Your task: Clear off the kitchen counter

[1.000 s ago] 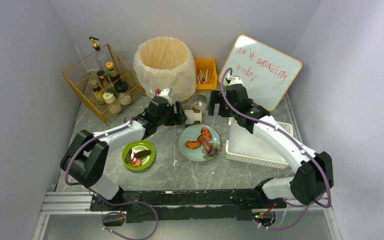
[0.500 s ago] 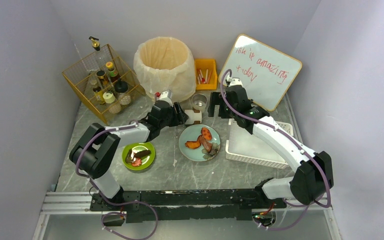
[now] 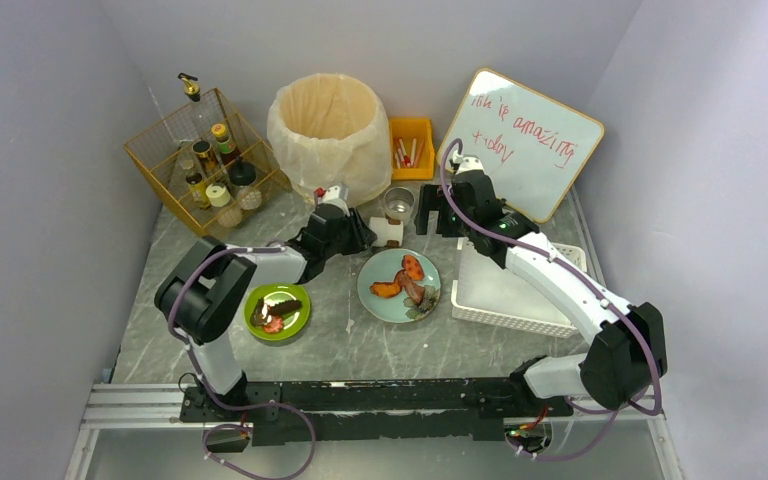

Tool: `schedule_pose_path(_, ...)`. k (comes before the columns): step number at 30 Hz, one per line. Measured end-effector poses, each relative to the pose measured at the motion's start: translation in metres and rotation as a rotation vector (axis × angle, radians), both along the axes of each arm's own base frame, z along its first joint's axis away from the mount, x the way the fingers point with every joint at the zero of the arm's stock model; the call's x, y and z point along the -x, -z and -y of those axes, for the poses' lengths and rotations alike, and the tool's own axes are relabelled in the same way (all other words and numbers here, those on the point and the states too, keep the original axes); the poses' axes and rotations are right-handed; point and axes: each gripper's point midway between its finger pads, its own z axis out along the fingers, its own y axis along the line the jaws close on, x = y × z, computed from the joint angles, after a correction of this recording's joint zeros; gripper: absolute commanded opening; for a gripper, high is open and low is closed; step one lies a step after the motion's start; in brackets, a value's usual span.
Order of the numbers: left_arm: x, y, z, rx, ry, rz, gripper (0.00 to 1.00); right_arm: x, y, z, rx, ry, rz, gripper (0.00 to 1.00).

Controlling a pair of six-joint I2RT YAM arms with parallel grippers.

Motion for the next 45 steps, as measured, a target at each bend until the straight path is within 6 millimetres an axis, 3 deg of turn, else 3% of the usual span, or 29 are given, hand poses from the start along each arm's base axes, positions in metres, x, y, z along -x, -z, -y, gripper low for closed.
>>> schedule_pose_path(7, -0.004, 0.004, 0.007, 0.014, 0.019, 0.005, 0.28, 0.0, 0.0, 0.0, 0.004, -0.007, 0.001, 1.0)
schedule_pose_path(16, -0.009, -0.004, 0.014, 0.031, 0.044, 0.033, 0.43, 0.001, 0.0, -0.001, 0.006, -0.017, 0.001, 1.0)
schedule_pose_path(22, -0.013, -0.001, 0.017, 0.017, 0.054, 0.041, 0.42, 0.001, 0.0, -0.001, 0.008, -0.019, 0.001, 1.0)
schedule_pose_path(39, -0.017, -0.004, 0.028, 0.025, 0.106, 0.065, 0.06, 0.001, 0.0, -0.002, 0.006, -0.022, 0.0, 1.0)
schedule_pose_path(45, -0.015, -0.014, 0.028, 0.034, 0.112, 0.075, 0.05, 0.001, 0.0, -0.002, 0.006, -0.022, 0.0, 1.0)
